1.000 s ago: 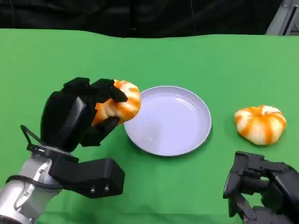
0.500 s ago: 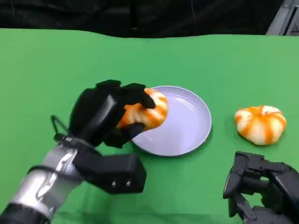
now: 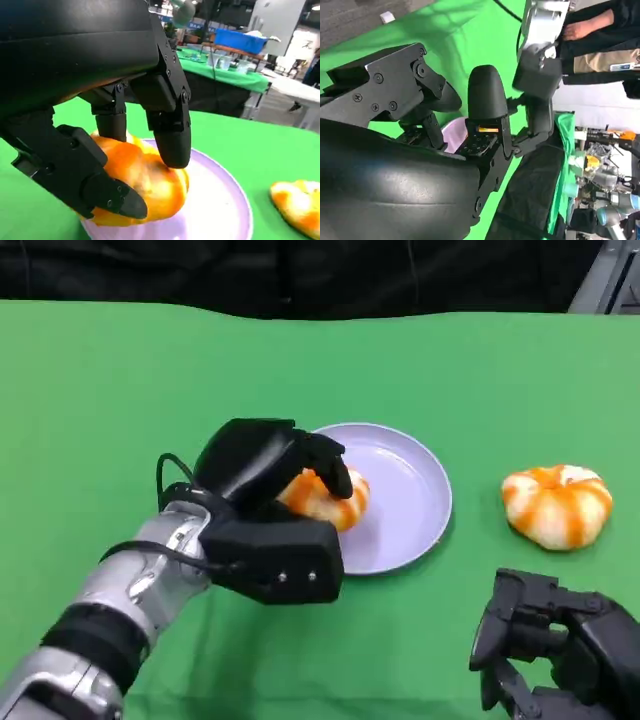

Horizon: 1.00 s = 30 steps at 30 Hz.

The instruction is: Grasp the bread from the table and place it into the plate.

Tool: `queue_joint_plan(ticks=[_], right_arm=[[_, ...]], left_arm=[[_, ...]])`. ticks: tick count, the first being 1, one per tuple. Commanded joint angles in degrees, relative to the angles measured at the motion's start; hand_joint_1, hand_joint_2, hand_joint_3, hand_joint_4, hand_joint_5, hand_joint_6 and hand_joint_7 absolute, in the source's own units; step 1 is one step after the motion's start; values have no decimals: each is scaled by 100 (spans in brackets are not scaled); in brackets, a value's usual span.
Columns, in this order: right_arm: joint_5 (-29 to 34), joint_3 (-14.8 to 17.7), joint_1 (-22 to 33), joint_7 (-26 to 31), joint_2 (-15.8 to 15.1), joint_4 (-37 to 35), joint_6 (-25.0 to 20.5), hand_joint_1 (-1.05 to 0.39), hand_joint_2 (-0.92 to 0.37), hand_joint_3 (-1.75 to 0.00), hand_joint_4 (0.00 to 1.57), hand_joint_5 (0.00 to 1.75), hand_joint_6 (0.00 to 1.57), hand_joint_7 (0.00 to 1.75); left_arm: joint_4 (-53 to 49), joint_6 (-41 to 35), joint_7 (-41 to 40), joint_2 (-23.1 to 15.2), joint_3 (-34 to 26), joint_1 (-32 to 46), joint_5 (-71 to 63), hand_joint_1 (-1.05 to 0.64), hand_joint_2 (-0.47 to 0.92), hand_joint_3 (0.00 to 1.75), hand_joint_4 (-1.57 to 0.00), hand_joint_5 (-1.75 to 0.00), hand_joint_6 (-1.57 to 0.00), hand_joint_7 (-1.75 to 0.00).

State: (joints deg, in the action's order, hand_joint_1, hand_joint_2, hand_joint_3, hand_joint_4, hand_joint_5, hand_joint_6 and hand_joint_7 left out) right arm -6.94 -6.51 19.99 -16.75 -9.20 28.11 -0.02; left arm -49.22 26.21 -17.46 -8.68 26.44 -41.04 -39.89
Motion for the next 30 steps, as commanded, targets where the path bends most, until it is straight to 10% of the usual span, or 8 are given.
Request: queue_joint_plan(ticks=[1, 11, 16, 20, 30], right_arm=[[79, -52, 26, 67, 19, 38, 149, -3, -62, -110, 76, 175, 75, 149], [6, -151, 13, 57, 83, 55, 85, -5, -61, -110, 76, 175, 75, 147], [44, -163, -9, 35, 41, 70, 77, -6, -61, -109, 75, 175, 75, 146], [50, -174, -1, 52, 47, 85, 66, -6, -61, -108, 75, 175, 75, 146], [42, -199, 9, 58, 47, 106, 74, -5, -62, -108, 76, 175, 75, 146]], left_arm=[[-426, 183, -285, 67, 80, -281, -47, -8, 92, 32, -91, -115, -117, -39], [-847, 336, -501, 173, 171, -521, -89, -7, 92, 37, -83, -135, -96, -89], [-741, 311, -491, 129, 204, -496, -126, -14, 92, 25, -95, -55, -106, -31], [-559, 100, -264, 97, 231, -463, -163, -15, 92, 23, -98, -44, -110, -21], [501, -832, 825, -76, 348, -152, -212, -86, 92, 51, -13, 0, -39, 0]])
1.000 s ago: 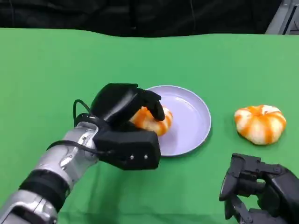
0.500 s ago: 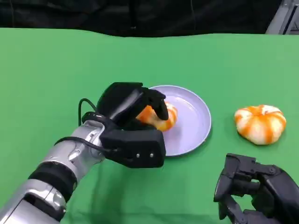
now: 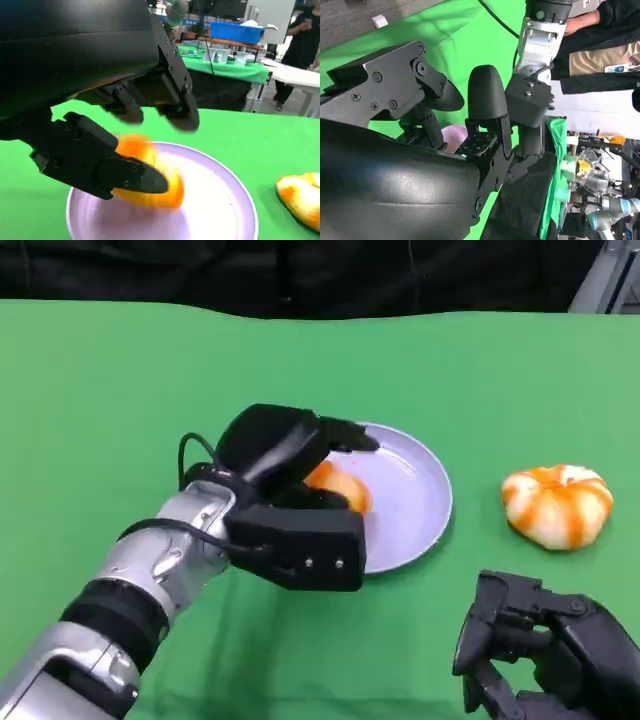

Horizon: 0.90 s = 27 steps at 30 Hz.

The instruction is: Grasp the bread from the table and place it into the plate.

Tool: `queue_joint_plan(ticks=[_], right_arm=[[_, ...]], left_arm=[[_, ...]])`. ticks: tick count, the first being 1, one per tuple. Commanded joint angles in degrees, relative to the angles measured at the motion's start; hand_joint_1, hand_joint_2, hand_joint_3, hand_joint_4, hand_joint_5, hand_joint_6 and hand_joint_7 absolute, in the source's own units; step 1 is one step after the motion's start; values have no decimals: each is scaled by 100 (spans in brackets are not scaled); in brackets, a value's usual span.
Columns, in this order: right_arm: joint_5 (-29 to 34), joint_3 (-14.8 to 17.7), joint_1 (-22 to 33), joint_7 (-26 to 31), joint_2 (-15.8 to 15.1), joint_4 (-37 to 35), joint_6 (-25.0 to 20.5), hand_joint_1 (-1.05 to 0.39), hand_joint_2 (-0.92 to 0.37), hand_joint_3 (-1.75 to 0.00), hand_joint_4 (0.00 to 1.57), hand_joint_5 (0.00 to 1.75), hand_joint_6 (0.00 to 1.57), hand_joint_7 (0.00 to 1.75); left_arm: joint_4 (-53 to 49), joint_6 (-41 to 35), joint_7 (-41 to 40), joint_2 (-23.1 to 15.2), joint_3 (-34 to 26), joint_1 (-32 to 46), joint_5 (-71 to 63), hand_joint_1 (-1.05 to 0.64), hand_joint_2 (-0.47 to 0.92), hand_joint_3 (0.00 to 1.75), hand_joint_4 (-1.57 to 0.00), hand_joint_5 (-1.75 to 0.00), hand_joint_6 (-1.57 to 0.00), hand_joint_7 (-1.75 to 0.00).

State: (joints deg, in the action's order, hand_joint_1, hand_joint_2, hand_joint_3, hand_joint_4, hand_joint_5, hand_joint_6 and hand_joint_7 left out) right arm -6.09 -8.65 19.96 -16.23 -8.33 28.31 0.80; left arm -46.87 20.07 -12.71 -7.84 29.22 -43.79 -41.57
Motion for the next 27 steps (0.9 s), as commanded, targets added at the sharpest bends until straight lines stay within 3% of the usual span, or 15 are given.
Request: queue_joint_plan(ticks=[1, 8, 20, 22, 24, 25, 27], right_arm=[[-48, 16, 13, 3, -40, 88, -12, -5, -62, -108, 76, 175, 75, 146], [-81, 5, 33, -3, -36, 117, -35, -5, -63, -108, 77, 175, 76, 146], [-113, 6, 24, -5, -29, 92, -28, -5, -64, -107, 77, 175, 76, 146], [-102, 12, 15, 4, -33, 95, -39, -5, -64, -107, 77, 175, 76, 146], [-60, 15, 9, 18, -44, 90, -25, -5, -64, -107, 77, 175, 76, 146], [-54, 18, 9, 18, -48, 86, -24, -5, -64, -107, 77, 175, 76, 146], [-58, 21, 11, 16, -47, 75, -19, -5, -64, -107, 77, 175, 75, 146]], left_arm=[[317, -258, 400, -171, 79, 137, -50, -87, 92, 53, -10, 0, -38, 0], [818, -679, 864, -371, 264, 271, -308, -105, 92, 77, 0, 0, -5, 0], [1835, -625, 1122, -776, -122, 815, 21, -103, 92, 78, 0, 0, -3, -1], [2177, -616, 1182, -872, -270, 983, 135, -96, 92, 68, 0, 0, -6, -2], [2496, -581, 1203, -896, -455, 1183, 359, -66, 92, 37, 0, 0, -18, -4], [2710, -591, 1298, -804, -659, 1362, 746, -58, 92, 31, -1, -1, -21, -4], [3097, -665, 1449, -634, -986, 1664, 1378, -27, 92, 26, -18, -7, -36, -8]])
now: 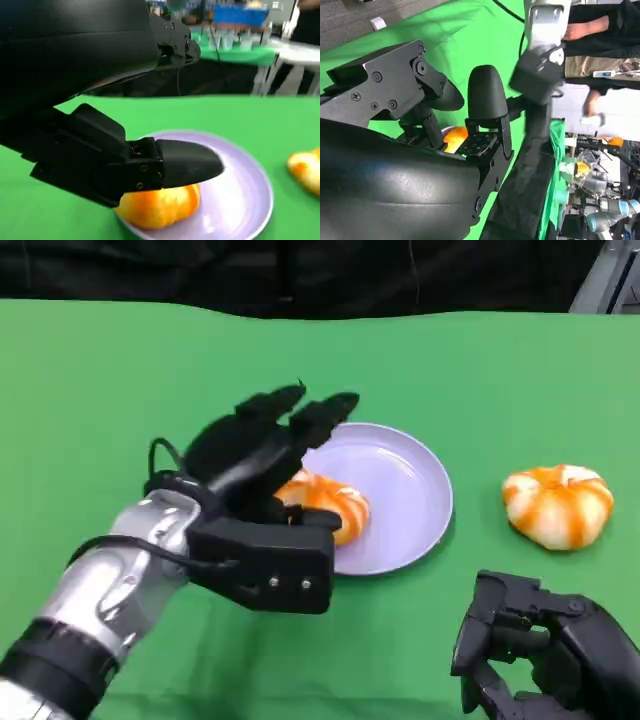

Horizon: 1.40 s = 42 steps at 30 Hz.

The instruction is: Grasp the bread from the table and place it into the plate.

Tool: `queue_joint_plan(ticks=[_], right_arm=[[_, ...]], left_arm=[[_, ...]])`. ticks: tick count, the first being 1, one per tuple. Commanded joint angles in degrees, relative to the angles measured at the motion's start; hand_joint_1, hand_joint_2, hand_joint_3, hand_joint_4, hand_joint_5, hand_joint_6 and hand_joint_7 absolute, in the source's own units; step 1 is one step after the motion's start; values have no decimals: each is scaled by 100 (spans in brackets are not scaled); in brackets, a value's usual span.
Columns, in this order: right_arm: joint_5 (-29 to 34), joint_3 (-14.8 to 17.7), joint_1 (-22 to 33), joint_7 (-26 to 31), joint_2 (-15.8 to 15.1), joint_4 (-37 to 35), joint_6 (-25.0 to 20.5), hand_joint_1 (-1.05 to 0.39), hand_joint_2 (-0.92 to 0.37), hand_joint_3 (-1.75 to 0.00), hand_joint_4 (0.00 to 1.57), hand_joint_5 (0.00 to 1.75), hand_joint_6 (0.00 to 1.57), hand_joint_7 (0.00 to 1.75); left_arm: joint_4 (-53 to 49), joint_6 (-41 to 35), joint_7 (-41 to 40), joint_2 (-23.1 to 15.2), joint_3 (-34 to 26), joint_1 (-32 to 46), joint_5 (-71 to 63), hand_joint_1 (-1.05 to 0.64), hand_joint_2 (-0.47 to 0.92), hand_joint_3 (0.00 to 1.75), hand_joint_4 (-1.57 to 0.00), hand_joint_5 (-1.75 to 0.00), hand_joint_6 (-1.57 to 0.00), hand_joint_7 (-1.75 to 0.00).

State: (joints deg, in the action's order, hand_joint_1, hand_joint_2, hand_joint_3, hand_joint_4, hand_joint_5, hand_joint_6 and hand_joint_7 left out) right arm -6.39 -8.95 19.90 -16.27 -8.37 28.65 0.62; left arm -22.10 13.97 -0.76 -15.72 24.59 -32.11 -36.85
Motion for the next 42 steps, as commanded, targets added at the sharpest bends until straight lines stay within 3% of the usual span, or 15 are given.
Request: queue_joint_plan(ticks=[1, 3, 5, 6, 7, 8, 9, 10, 11, 12, 14, 19, 24, 28, 42], right_arm=[[-30, 52, 17, 20, -41, 36, 4, -5, -64, -107, 77, 175, 75, 146], [-31, 52, 18, 21, -38, 31, 10, -4, -64, -107, 78, 175, 75, 147], [-31, 51, 9, 28, -31, 31, -1, -4, -64, -107, 78, 175, 75, 147], [-26, 48, 6, 43, -28, 50, -41, -4, -64, -107, 77, 175, 75, 147], [-22, 47, 5, 53, -26, 64, -70, -4, -64, -107, 76, 175, 75, 147], [2, 42, -8, 64, -28, 66, -82, -4, -64, -107, 76, 175, 75, 147], [19, 39, -17, 71, -32, 66, -87, -4, -64, -107, 76, 175, 75, 147], [29, 37, -23, 75, -34, 63, -87, -4, -64, -107, 76, 175, 74, 148], [13, 39, -41, 78, -22, 42, -88, -4, -64, -108, 75, 175, 74, 148], [-4, 40, -53, 80, -13, 28, -91, -4, -64, -108, 75, 175, 74, 148], [-21, 49, -80, 83, -13, -1, -112, -4, -64, -108, 75, 175, 74, 148], [-68, 66, -104, 76, -16, -36, -125, -4, -64, -109, 75, 175, 74, 148], [-77, 199, -196, 38, -68, -204, -44, -3, -63, -108, 76, 175, 75, 147], [-221, 339, -258, -98, -128, -341, -78, -2, -64, -109, 76, 175, 74, 147], [-273, 610, -329, -248, -180, -648, 77, 2, -63, -111, 76, 175, 74, 152]], left_arm=[[792, -104, 303, 218, -646, 617, 1130, -11, 92, 30, -54, -27, -53, -11], [977, -176, 370, 266, -748, 729, 1292, -3, 92, 33, -73, -38, -64, -11], [1311, -223, 622, 245, -932, 929, 1699, -1, 92, 34, -77, -40, -66, -11], [1655, -226, 860, 154, -1088, 1128, 2040, 5, 89, 45, -98, -50, -90, -20], [1910, -240, 1043, 90, -1203, 1273, 2280, 9, 71, 80, -106, -84, -113, -30], [2198, -259, 1220, -25, -1312, 1446, 2452, 10, 63, 96, -107, -100, -120, -35], [2365, -287, 1322, -96, -1366, 1543, 2510, 9, 54, 112, -104, -121, -122, -51], [2476, -323, 1395, -130, -1405, 1605, 2545, 9, 49, 122, -101, -136, -112, -81], [2809, -449, 1582, -228, -1561, 1877, 2822, 9, 47, 126, -100, -141, -107, -93], [3047, -558, 1718, -287, -1674, 2068, 3027, 5, 45, 132, -93, -158, -93, -124], [3490, -681, 1961, -388, -1954, 2534, 3531, 4, 43, 138, -88, -169, -84, -146], [3849, -907, 2268, -429, -2258, 2960, 4182, 6, 46, 141, -84, -174, -79, -156], [4470, -1718, 2612, -392, -3024, 4226, 5877, 10, 51, 141, -87, -175, -77, -162], [4499, -1795, 2783, -329, -3326, 4815, 6363, 8, 56, 137, -89, -175, -75, -166], [3494, -1085, 3267, 68, -3265, 4967, 6218, 4, 60, 127, -91, -175, -72, -175]])
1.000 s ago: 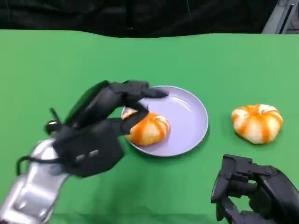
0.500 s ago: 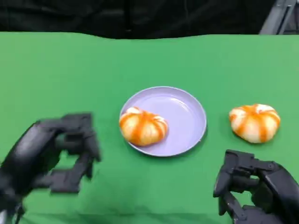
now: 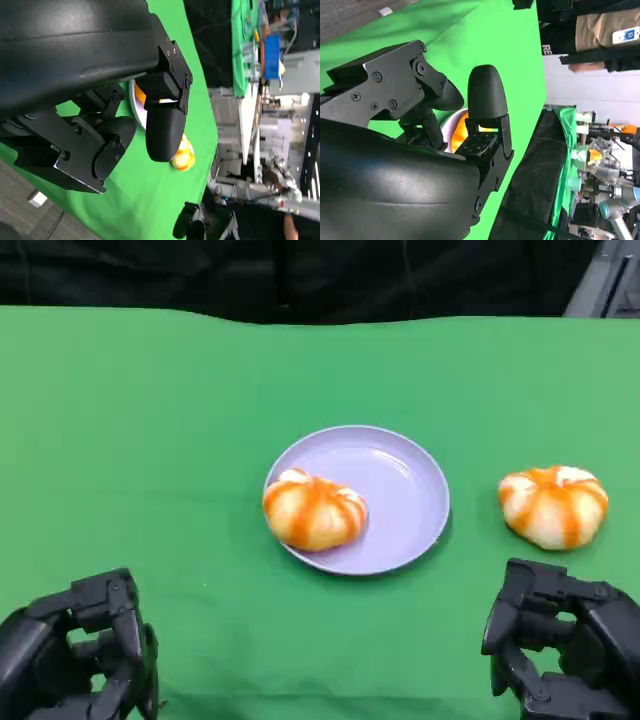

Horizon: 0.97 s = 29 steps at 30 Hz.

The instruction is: Grasp the bread from the table and place it into the plate.

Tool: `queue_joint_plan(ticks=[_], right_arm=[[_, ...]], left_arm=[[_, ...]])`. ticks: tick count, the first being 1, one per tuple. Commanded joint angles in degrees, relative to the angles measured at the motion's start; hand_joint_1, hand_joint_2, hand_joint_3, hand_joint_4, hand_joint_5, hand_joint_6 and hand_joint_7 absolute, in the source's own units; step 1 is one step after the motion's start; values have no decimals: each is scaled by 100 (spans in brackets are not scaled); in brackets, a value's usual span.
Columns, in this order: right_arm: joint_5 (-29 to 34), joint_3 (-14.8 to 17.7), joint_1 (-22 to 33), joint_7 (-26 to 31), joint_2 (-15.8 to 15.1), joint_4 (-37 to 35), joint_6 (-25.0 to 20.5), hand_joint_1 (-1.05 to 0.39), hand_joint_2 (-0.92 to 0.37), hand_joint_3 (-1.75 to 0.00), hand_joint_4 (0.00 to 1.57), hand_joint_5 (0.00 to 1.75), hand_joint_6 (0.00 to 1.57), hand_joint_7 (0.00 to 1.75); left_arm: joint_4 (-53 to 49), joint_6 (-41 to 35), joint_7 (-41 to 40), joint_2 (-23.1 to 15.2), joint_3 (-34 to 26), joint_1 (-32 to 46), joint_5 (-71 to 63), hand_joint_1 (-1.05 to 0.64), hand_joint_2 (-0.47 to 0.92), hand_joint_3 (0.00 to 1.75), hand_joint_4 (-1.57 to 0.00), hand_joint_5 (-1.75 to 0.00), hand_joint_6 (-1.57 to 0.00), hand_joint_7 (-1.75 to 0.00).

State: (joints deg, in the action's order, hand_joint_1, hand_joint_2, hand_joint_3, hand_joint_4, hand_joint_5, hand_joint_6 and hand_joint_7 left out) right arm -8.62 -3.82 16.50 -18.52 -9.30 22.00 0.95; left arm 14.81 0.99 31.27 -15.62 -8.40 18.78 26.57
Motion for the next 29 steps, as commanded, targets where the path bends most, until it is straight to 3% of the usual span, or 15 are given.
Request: queue_joint_plan(ticks=[1, 29], right_arm=[[-60, 97, 22, -23, -83, 44, 16, 2, -63, -111, 77, 175, 74, 153], [-67, 128, 44, -63, -27, 2, 185, 0, -59, -118, 79, 175, 77, 151]], left_arm=[[-204, 242, 37, 75, 35, -129, -160, 5, 59, 127, -90, -175, -72, -175], [-155, 137, -329, 269, -65, -222, -256, 11, 57, 138, -92, -175, -74, -172]])
